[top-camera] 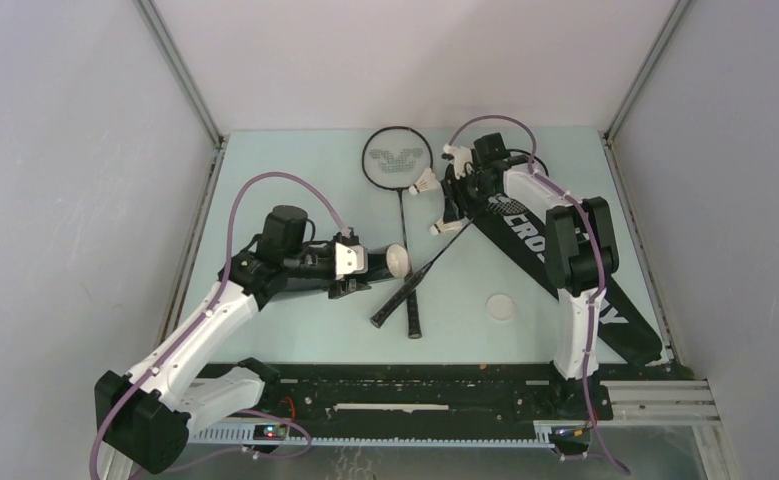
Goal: Pack up the badminton gear
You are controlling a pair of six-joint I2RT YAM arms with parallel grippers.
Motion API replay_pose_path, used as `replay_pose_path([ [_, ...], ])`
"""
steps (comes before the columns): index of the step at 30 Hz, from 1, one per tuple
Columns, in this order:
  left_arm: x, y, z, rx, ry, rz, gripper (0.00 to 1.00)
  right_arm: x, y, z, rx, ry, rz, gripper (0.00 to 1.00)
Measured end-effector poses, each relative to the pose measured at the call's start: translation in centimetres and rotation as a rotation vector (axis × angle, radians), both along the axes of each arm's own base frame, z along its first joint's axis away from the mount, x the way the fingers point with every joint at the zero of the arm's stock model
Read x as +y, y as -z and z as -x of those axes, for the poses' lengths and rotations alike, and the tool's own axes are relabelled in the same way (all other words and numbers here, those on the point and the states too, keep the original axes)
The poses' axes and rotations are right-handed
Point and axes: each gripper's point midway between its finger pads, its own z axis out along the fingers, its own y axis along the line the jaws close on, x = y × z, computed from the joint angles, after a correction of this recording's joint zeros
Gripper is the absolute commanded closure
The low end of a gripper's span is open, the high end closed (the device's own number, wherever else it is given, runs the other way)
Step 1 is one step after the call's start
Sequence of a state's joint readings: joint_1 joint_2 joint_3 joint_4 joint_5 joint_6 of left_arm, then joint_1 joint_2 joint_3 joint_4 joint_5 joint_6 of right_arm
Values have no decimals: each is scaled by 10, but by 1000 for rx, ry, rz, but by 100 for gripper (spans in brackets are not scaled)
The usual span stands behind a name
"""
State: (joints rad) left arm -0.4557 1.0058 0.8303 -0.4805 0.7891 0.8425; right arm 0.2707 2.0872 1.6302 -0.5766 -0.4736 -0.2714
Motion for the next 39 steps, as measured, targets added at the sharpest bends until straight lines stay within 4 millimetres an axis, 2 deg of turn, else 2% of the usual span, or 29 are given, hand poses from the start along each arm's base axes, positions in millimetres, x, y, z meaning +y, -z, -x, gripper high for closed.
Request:
replay_pose_path([
  [5, 0, 0, 0, 0, 0, 0, 76, 1, 12, 7, 67, -7, 2, 70],
  [8, 0, 0, 0, 0, -1, 0, 76, 6, 9, 11, 93, -14, -28, 88],
  [11, 0, -1, 0, -1, -4, 3, 76, 15, -3, 15, 105, -31, -85, 95],
  [13, 0, -1, 0, 0, -8, 7, 76, 23, -20, 19, 100, -49, -140, 98],
  [17, 0, -1, -4, 1, -34, 18, 76, 36, -87, 35, 4, -105, -270, 100],
  [23, -3, -3, -12, 24, -71, 42, 77, 46, -216, 100, -274, -267, -432, 100],
  [25, -5, -1, -15, 37, -82, 44, 77, 49, -243, 123, -347, -322, -457, 100],
  [27, -5, 1, -19, 52, -101, 44, 77, 54, -260, 144, -406, -376, -467, 100],
  [30, -6, 4, -24, 71, -130, 45, 77, 63, -269, 171, -452, -445, -464, 100],
  [32, -6, 4, -27, 80, -147, 48, 77, 69, -266, 185, -452, -483, -453, 100],
  [39, -6, 2, -28, 101, -167, 64, 79, 84, -229, 208, -376, -541, -395, 100],
])
